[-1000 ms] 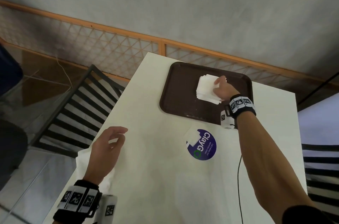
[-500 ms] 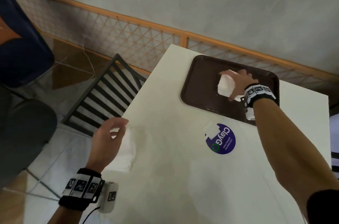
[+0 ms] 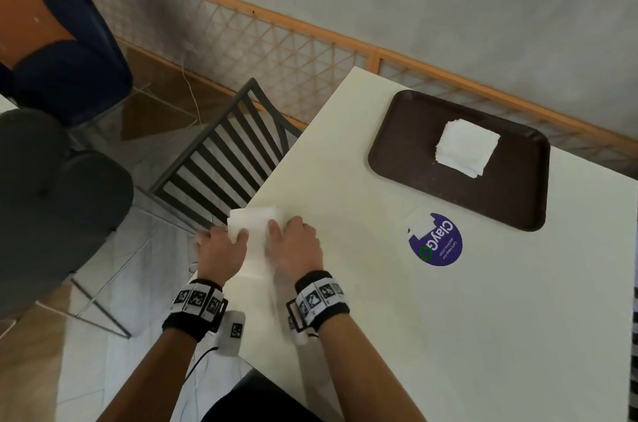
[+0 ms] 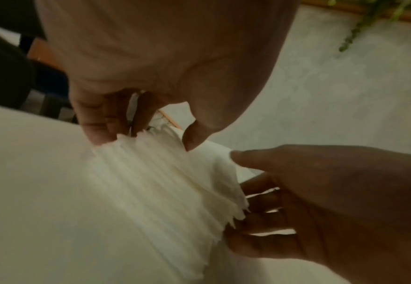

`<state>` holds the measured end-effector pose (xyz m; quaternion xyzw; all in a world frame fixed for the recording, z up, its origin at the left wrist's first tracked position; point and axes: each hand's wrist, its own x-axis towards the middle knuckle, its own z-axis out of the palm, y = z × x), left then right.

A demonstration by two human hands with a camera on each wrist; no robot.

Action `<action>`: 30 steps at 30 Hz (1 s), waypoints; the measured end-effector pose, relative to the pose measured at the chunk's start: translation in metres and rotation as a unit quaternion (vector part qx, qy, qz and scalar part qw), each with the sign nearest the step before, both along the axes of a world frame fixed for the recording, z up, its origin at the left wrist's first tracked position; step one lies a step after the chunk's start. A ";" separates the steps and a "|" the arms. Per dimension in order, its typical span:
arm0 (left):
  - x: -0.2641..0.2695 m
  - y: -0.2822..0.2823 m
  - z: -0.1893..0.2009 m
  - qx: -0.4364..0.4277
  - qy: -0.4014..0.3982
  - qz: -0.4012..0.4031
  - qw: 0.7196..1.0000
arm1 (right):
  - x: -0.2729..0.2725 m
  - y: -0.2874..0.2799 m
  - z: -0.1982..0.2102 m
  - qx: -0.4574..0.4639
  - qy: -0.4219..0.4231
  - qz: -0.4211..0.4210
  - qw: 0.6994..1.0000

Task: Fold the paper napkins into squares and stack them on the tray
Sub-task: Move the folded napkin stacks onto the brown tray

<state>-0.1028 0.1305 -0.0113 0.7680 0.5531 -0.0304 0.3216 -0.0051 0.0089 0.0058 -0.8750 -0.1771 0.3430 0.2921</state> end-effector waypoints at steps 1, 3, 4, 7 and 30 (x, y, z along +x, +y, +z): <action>0.001 -0.001 0.001 -0.014 -0.010 0.006 1.000 | -0.008 0.005 -0.006 0.003 -0.015 0.016 1.000; 0.001 -0.002 0.005 -0.032 -0.024 0.003 0.999 | -0.015 0.009 -0.021 0.004 -0.041 0.067 0.997; 0.000 -0.003 0.005 -0.041 -0.026 -0.004 0.999 | -0.016 0.009 -0.027 0.003 -0.045 0.088 0.995; -0.006 -0.002 0.002 -0.078 -0.061 0.027 0.995 | -0.013 -0.001 -0.032 0.051 -0.009 0.090 0.995; 0.028 -0.047 -0.007 -0.140 -0.411 -0.134 0.891 | 0.024 -0.054 -0.040 0.371 -0.074 -0.078 0.922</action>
